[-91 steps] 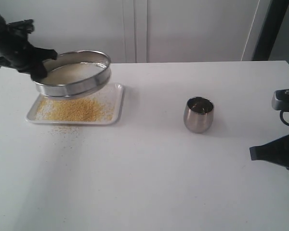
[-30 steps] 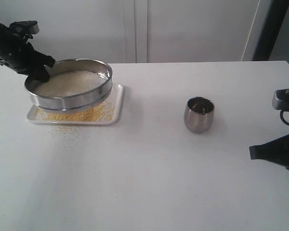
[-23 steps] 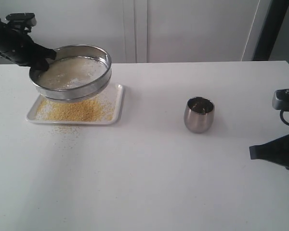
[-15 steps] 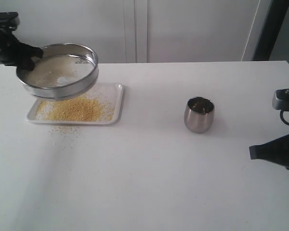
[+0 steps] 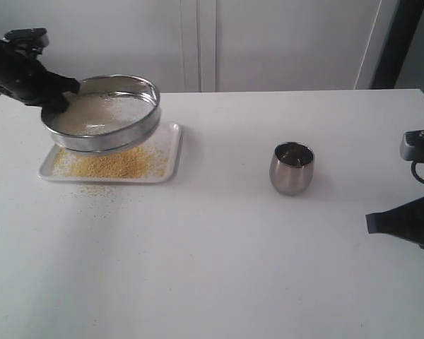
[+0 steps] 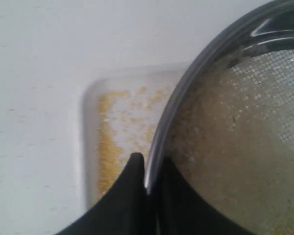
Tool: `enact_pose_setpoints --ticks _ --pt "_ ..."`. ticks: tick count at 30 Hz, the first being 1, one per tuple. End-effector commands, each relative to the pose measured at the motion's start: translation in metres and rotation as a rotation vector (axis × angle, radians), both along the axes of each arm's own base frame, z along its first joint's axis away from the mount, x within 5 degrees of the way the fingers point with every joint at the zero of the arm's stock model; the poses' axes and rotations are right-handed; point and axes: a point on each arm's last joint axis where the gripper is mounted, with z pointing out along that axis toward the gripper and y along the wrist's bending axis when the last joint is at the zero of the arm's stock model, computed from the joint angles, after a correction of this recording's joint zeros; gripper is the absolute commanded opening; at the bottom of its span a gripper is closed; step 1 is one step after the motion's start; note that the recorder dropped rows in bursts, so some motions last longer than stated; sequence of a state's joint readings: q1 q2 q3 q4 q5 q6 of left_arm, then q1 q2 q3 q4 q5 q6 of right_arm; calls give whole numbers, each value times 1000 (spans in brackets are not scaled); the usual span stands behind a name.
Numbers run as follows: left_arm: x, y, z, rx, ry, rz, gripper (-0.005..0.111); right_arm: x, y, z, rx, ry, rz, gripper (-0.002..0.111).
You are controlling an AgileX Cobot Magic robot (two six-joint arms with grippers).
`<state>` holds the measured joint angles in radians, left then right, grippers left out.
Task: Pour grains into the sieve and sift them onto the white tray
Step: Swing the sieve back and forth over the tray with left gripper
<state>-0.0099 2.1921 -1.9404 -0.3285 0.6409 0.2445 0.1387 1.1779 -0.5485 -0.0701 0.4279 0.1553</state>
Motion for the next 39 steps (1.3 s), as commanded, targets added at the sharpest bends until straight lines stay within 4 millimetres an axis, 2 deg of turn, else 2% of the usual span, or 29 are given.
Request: enact_pose_setpoints --ticks 1,4,5,7,10,11,12,13,16,17,19,22,24,26,30,32,34,37,39 --pt "0 17 18 -122 2 130 0 0 -2 1 -1 -13 -8 0" --pt "-4 -31 10 -28 -6 -86 0 0 -2 1 -1 -13 -8 0" --pt "-5 -38 7 32 -8 -127 0 0 -2 1 -1 -13 -8 0" --pt "-3 -27 7 116 0 -27 0 0 -2 1 -1 -13 -8 0" --pt "2 24 12 99 17 160 0 0 -2 1 -1 -13 -8 0" --pt "2 34 13 76 25 193 0 0 -2 1 -1 -13 -8 0" --pt "2 34 14 55 27 203 0 0 -2 1 -1 -13 -8 0" --pt "2 25 13 48 28 179 0 0 -2 1 -1 -13 -8 0" --pt "-2 -39 10 102 -2 -35 0 0 -2 1 -1 -13 -8 0" --pt "-3 -51 10 154 -20 -104 0 0 -2 1 -1 -13 -8 0" --pt "-3 -42 13 182 -11 -36 0 0 -2 1 -1 -13 -8 0" --pt "-1 17 21 218 9 81 0 0 -2 1 -1 -13 -8 0" --pt "-2 43 22 154 34 162 0 0 -2 1 -2 -11 -8 0" --pt "-2 37 23 51 36 159 0 -1 -2 1 -1 -13 -8 0" --pt "1 -17 22 9 -9 17 0 0 -2 1 -1 -18 -8 0" --pt "-1 -33 21 44 -19 -22 0 0 -2 1 -1 -18 -8 0" --pt "1 -20 24 44 -20 4 0 0 -2 1 -1 -16 -8 0" --pt "2 25 26 29 6 96 0 0 -2 1 -1 -16 -8 0" --pt "1 36 26 11 20 119 0 -1 -2 1 -1 -15 -8 0"
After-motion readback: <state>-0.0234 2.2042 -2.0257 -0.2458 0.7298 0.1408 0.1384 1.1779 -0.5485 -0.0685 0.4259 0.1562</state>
